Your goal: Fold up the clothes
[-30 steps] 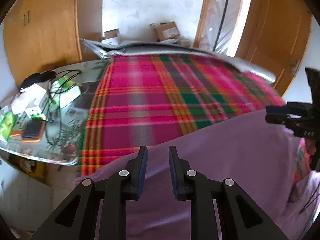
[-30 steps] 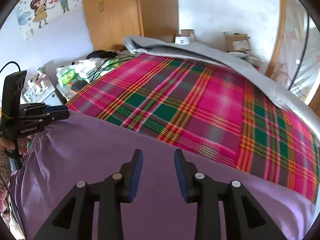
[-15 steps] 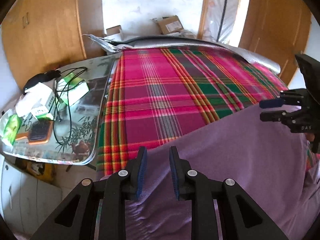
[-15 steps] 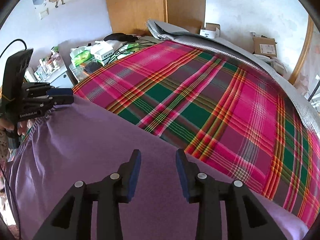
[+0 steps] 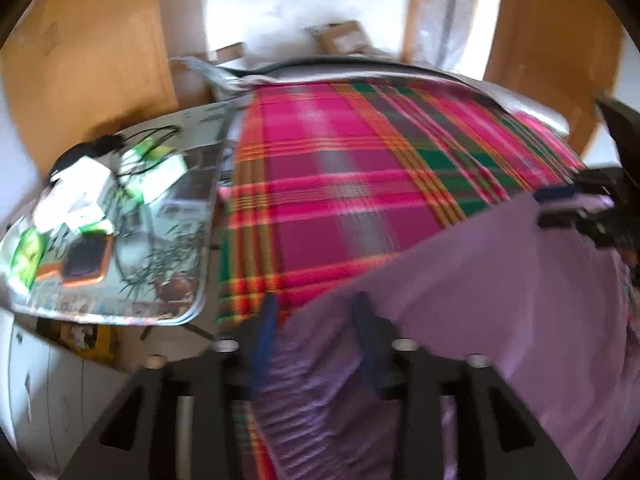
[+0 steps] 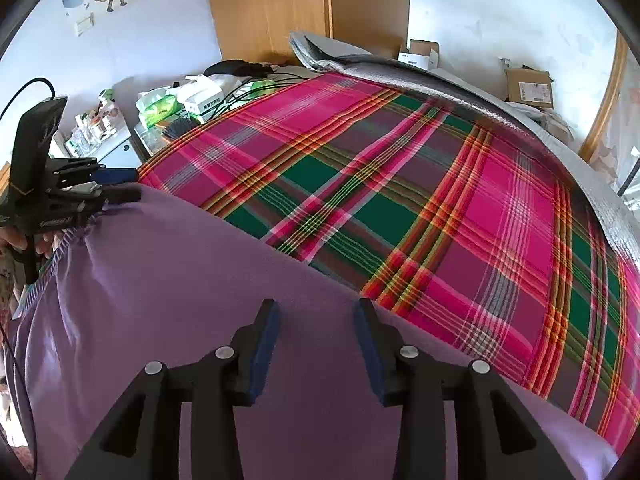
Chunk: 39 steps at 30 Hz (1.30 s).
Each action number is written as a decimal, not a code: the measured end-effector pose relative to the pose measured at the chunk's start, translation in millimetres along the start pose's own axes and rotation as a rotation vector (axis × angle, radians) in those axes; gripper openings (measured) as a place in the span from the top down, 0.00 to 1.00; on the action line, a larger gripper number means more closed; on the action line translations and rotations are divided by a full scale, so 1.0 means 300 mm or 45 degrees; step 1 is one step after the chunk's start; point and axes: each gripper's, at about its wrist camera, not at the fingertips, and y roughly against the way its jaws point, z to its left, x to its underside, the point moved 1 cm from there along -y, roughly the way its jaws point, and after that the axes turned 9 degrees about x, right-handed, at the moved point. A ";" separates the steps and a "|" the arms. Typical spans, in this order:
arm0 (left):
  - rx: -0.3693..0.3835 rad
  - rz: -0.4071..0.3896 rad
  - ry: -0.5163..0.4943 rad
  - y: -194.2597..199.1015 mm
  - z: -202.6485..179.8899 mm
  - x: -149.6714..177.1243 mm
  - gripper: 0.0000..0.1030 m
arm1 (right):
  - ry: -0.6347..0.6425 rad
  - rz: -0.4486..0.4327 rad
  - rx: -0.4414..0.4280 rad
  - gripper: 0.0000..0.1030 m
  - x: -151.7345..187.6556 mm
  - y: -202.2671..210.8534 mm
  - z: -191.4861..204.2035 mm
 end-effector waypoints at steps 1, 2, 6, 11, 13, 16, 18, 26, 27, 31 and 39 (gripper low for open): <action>0.014 0.002 -0.024 -0.001 -0.009 0.003 0.44 | -0.001 -0.002 -0.001 0.60 -0.001 0.002 -0.002; 0.012 0.001 -0.036 -0.002 -0.013 0.005 0.44 | -0.002 -0.005 -0.004 0.60 -0.001 0.004 -0.003; 0.015 0.000 -0.001 -0.004 0.006 -0.002 0.43 | -0.006 -0.007 0.006 0.56 -0.004 -0.002 -0.012; -0.017 0.008 0.009 -0.003 0.002 -0.003 0.43 | 0.007 -0.012 0.030 0.55 -0.008 -0.010 -0.007; -0.010 0.019 0.015 0.002 0.002 0.000 0.43 | 0.014 -0.016 0.040 0.55 -0.010 -0.014 -0.004; 0.033 0.018 0.012 0.017 0.011 0.013 0.43 | 0.007 -0.028 0.050 0.55 -0.013 -0.019 -0.009; 0.065 0.009 0.027 0.023 0.021 0.016 0.43 | 0.010 -0.024 0.053 0.55 -0.017 -0.029 -0.012; 0.058 0.028 -0.002 0.021 0.010 0.012 0.44 | -0.002 -0.030 0.027 0.50 -0.024 -0.050 -0.036; 0.056 0.023 -0.003 0.021 0.010 0.014 0.45 | -0.008 -0.031 0.034 0.50 -0.024 -0.050 -0.033; 0.055 0.000 -0.003 0.028 0.012 0.020 0.57 | -0.030 -0.043 0.040 0.49 -0.020 -0.047 -0.031; 0.078 -0.021 -0.026 0.039 -0.012 0.033 0.81 | -0.029 -0.062 0.047 0.58 -0.008 -0.036 -0.017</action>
